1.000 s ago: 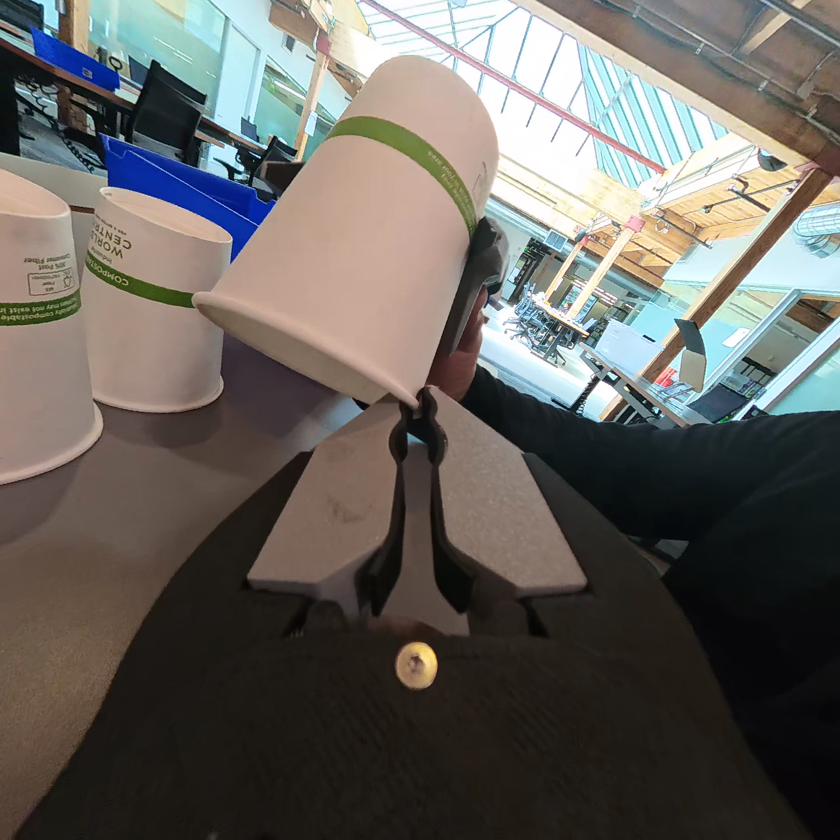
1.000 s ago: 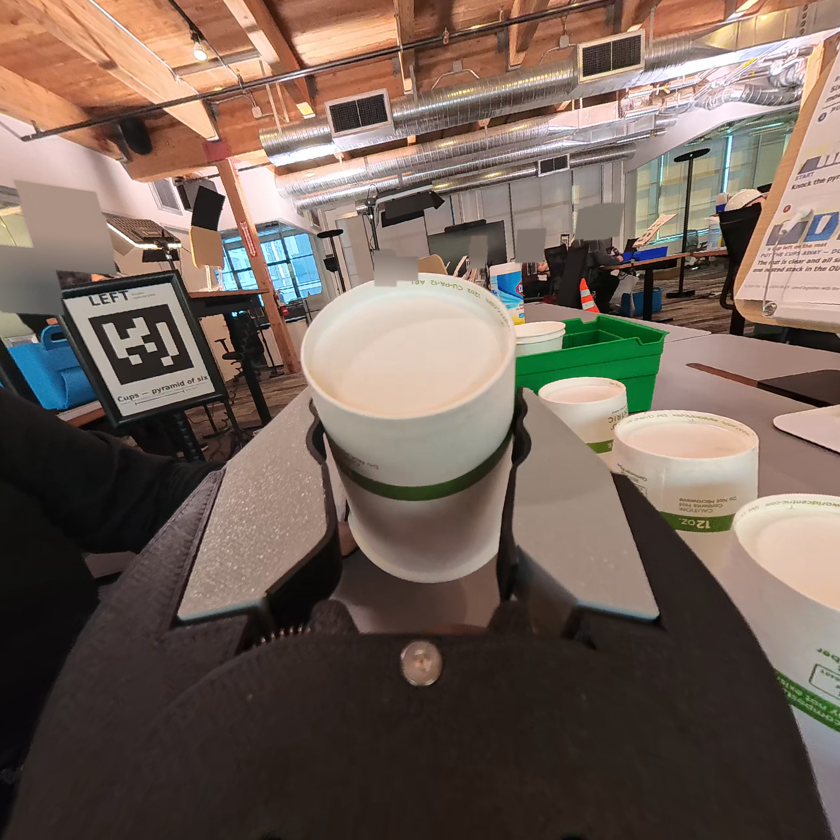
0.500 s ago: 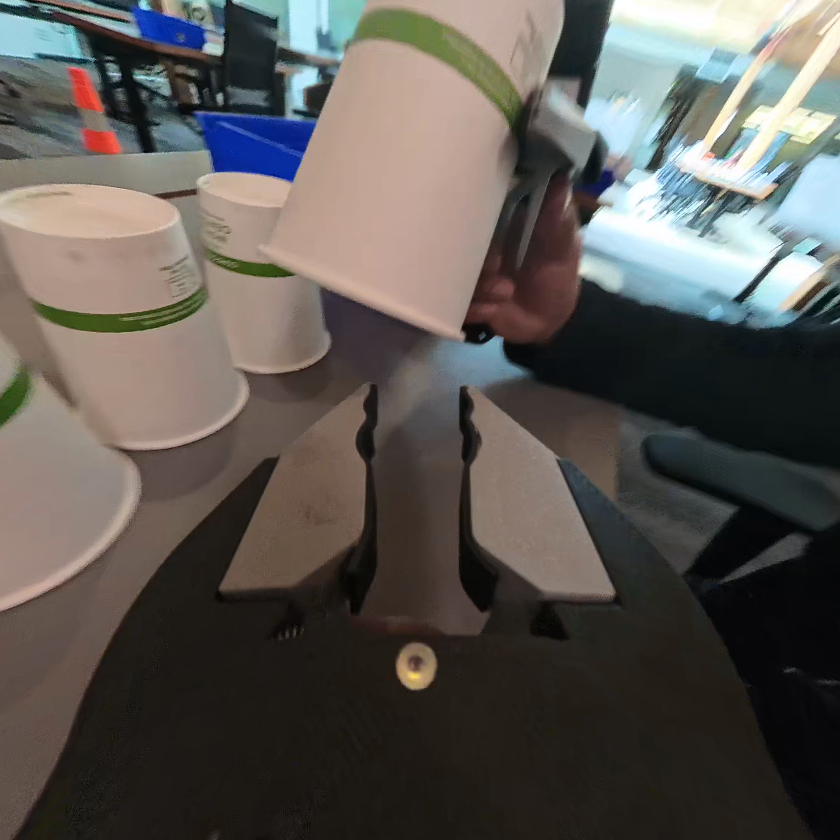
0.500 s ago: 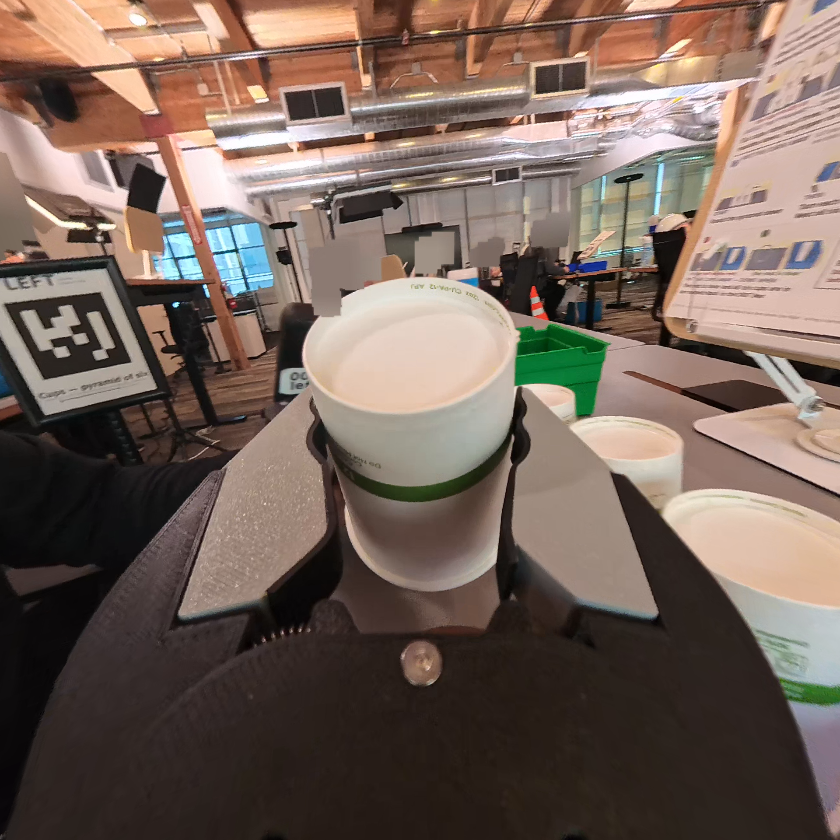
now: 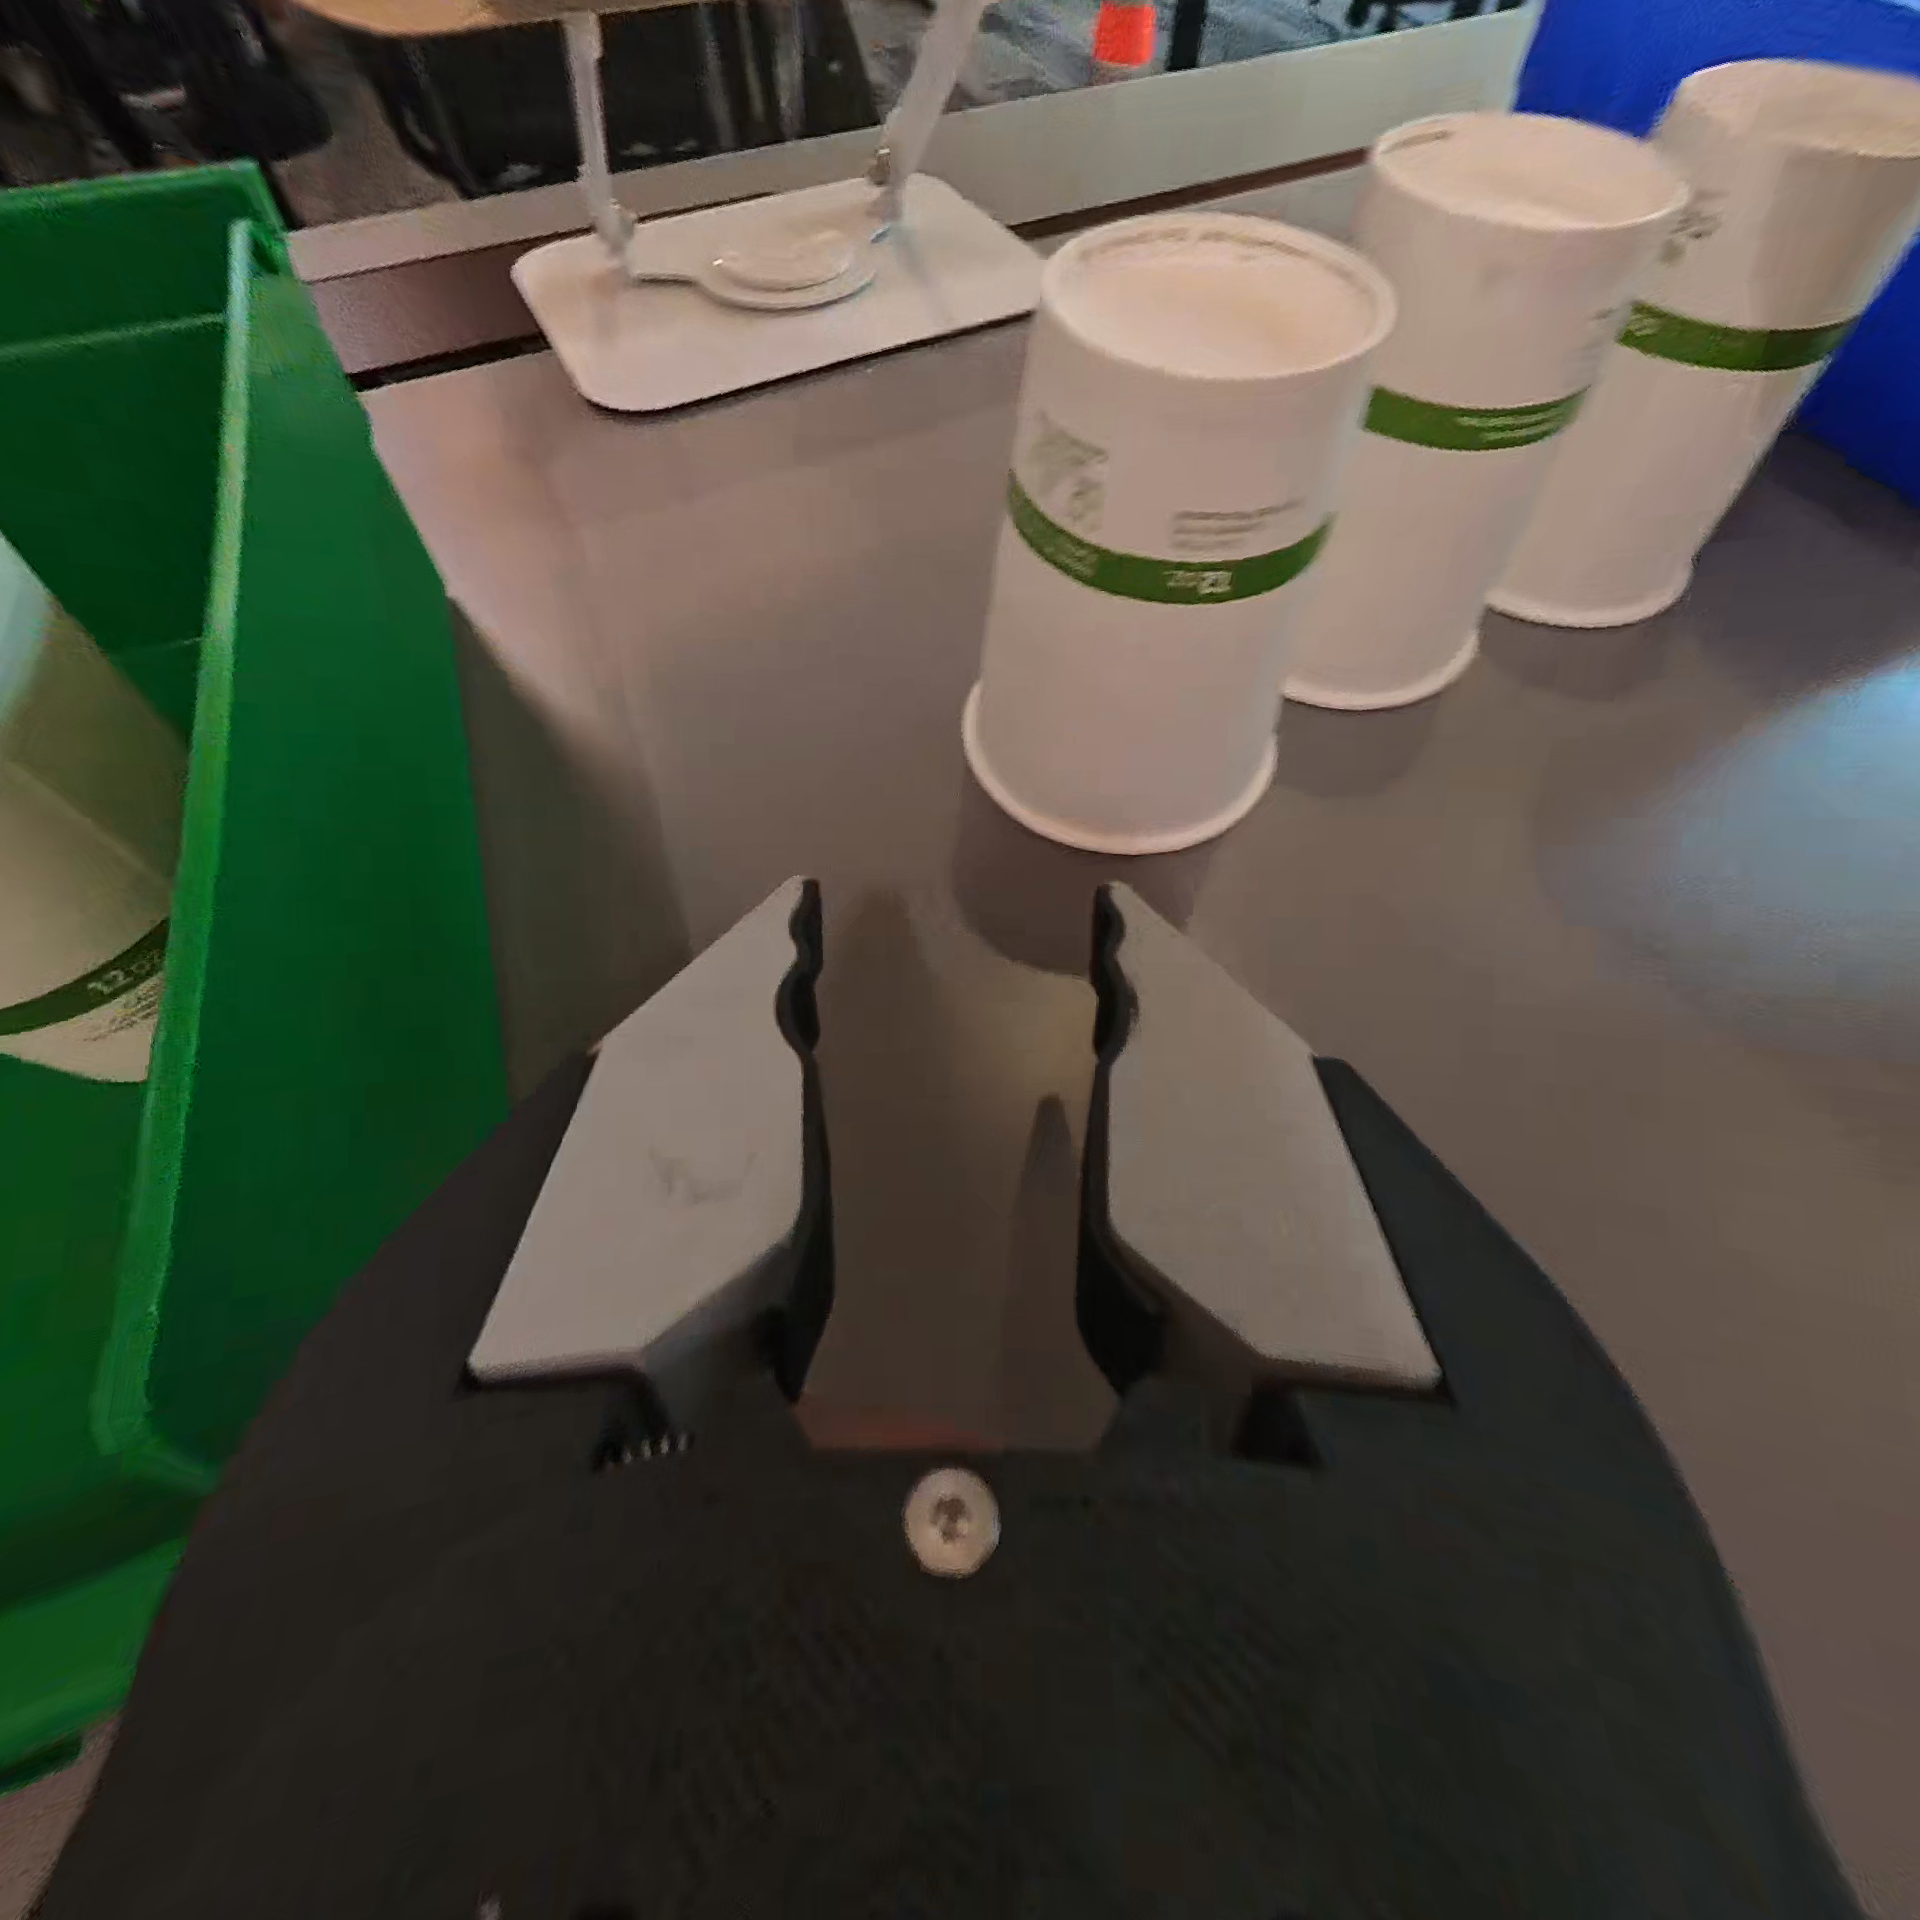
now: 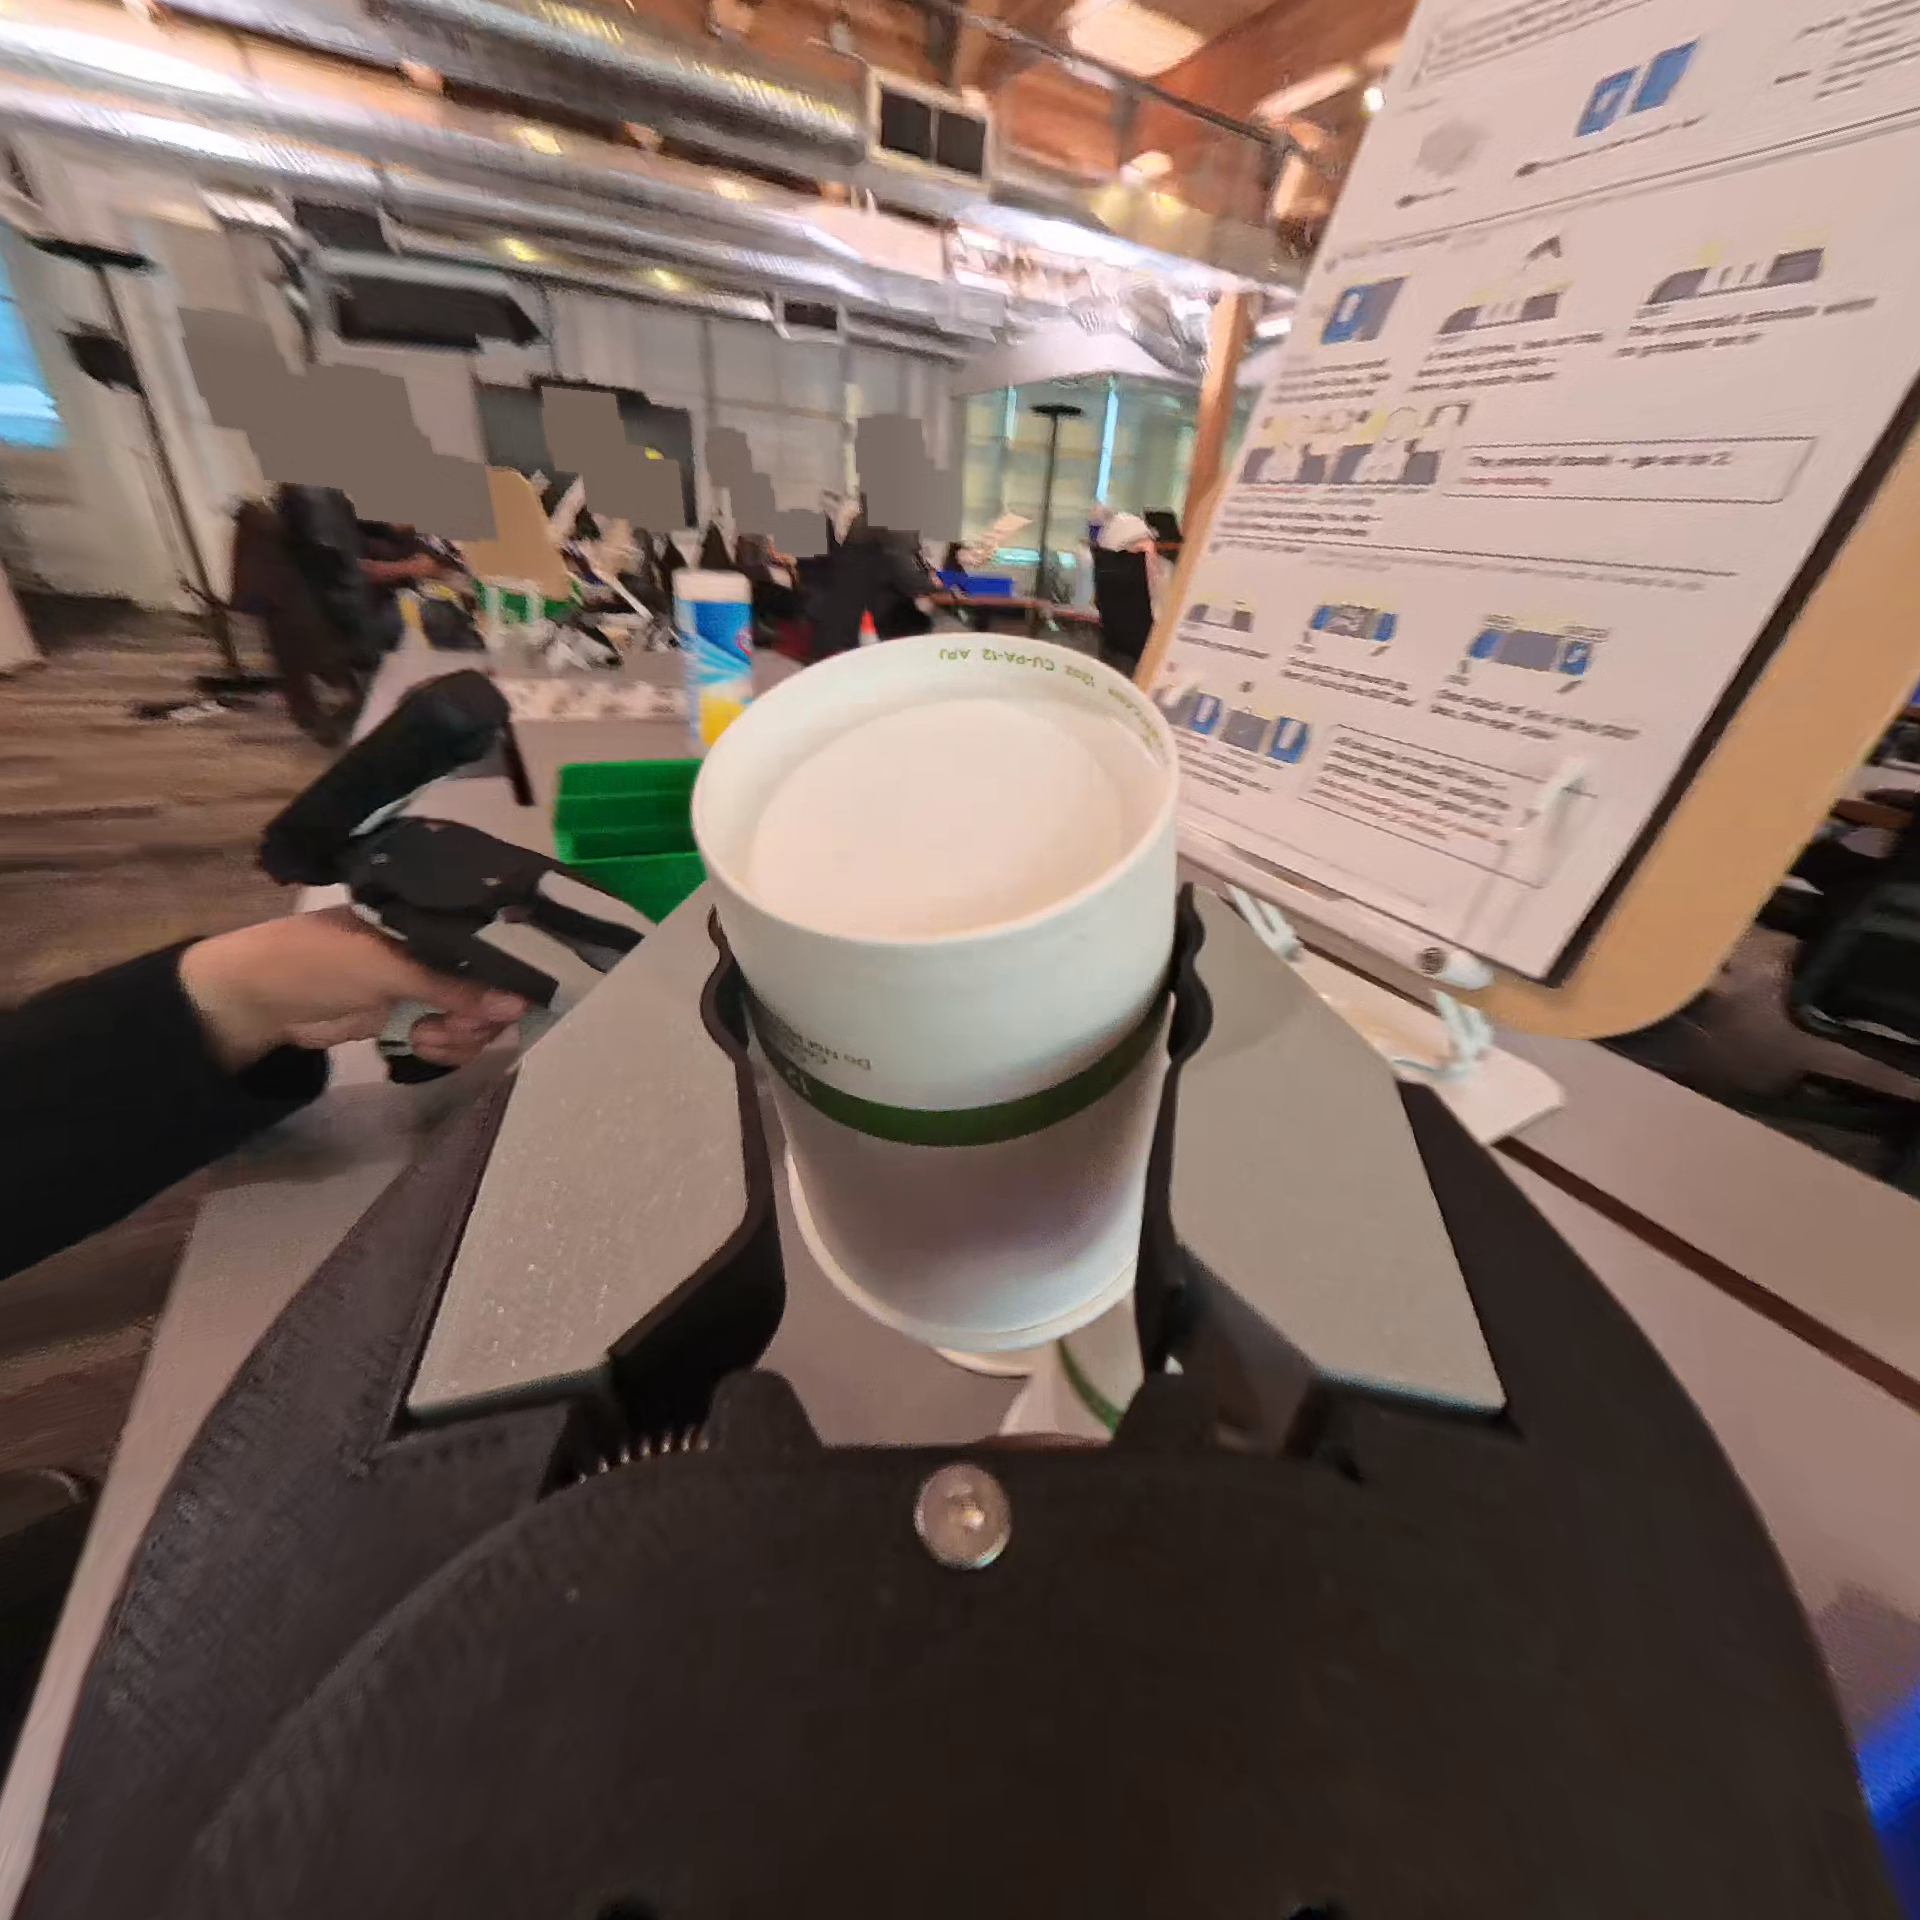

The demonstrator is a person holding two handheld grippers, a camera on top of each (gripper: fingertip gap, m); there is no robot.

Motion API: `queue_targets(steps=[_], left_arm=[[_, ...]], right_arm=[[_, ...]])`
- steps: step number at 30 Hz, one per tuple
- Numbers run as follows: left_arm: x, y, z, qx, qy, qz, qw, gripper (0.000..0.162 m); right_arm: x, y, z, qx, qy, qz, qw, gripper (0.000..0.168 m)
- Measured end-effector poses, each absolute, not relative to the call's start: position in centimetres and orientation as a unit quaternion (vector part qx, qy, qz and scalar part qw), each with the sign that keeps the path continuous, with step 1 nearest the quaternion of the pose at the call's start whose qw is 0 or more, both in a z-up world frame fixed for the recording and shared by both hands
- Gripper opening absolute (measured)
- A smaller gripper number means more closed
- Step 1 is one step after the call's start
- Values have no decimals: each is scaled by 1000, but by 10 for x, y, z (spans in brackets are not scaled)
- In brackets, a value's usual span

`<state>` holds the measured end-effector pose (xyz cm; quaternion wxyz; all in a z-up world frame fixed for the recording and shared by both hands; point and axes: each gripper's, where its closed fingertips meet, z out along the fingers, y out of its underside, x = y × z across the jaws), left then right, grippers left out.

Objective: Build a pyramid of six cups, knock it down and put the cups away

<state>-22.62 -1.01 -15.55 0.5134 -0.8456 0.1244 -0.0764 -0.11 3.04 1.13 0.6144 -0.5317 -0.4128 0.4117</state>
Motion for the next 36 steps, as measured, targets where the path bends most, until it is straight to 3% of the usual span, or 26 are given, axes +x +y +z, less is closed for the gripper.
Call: queue_targets(steps=[3, 5, 19, 36], left_arm=[[-233, 4, -168, -855, 100, -42, 508, 47], [-227, 10, -167, -852, 103, -39, 512, 32], [-208, 28, -172, -859, 112, -86, 492, 44], [-205, 27, -173, -858, 114, -104, 489, 43]], right_arm=[[-6, 56, 24, -574, -417, 368, 601, 81], [-4, 68, 37, -580, -406, 352, 612, 81], [-46, 102, -8, -665, -439, 319, 513, 81], [-51, 110, -31, -679, -421, 326, 504, 81]])
